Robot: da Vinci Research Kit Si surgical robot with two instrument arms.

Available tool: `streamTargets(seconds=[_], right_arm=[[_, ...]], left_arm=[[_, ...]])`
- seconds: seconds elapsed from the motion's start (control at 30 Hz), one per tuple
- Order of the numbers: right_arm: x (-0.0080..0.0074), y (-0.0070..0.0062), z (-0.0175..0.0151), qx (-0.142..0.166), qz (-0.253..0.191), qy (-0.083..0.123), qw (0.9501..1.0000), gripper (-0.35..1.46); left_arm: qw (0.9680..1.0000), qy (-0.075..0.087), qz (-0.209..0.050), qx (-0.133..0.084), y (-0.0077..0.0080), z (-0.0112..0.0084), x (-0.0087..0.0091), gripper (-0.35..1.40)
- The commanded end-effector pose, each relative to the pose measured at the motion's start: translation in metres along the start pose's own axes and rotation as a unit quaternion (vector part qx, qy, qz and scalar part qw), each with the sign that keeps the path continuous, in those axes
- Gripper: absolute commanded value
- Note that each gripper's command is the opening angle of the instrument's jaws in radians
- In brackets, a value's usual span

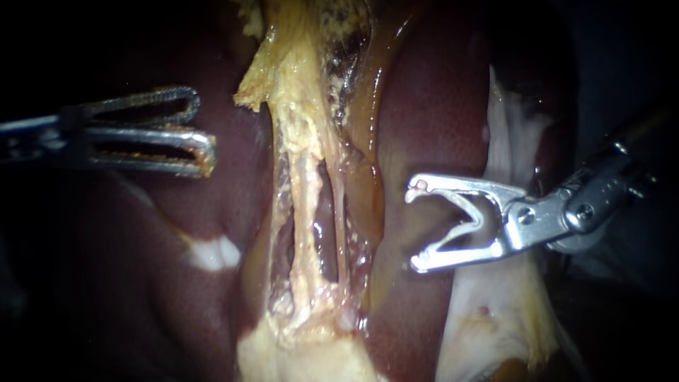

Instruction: Grabbing gallbladder

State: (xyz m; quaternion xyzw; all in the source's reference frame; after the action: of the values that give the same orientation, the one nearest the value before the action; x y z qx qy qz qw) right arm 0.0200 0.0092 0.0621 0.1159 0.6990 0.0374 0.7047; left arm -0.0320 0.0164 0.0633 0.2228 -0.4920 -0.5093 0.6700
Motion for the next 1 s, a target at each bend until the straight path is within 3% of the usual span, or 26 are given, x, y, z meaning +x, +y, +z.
streamTargets(seconds=[0.03,0.27,0.47,0.67,1.0], right_arm=[[0.0000,0.0000,0.0000,0.000,0.000,0.000,1.0000,0.55],[0.0000,0.0000,-0.0001,0.000,0.000,0.000,1.0000,0.55],[0.0001,-0.0001,-0.0001,0.001,0.000,0.000,1.0000,0.55],[0.0001,-0.0001,-0.0002,0.001,0.000,0.000,1.0000,0.55],[0.0002,-0.0002,-0.0002,0.001,0.000,0.000,1.0000,0.55]], left_arm=[[1.0000,0.001,-0.001,0.001,-0.0002,0.0006,-0.0004,0.62],[1.0000,0.003,-0.008,0.004,-0.0011,0.0033,-0.0024,0.61],[0.9999,0.003,-0.012,0.004,-0.0004,0.0037,-0.0037,0.59],[0.9999,0.001,-0.010,-0.013,0.0010,0.0033,-0.0034,0.59],[0.9992,0.009,-0.007,-0.038,0.0017,0.0020,-0.0021,0.59]])
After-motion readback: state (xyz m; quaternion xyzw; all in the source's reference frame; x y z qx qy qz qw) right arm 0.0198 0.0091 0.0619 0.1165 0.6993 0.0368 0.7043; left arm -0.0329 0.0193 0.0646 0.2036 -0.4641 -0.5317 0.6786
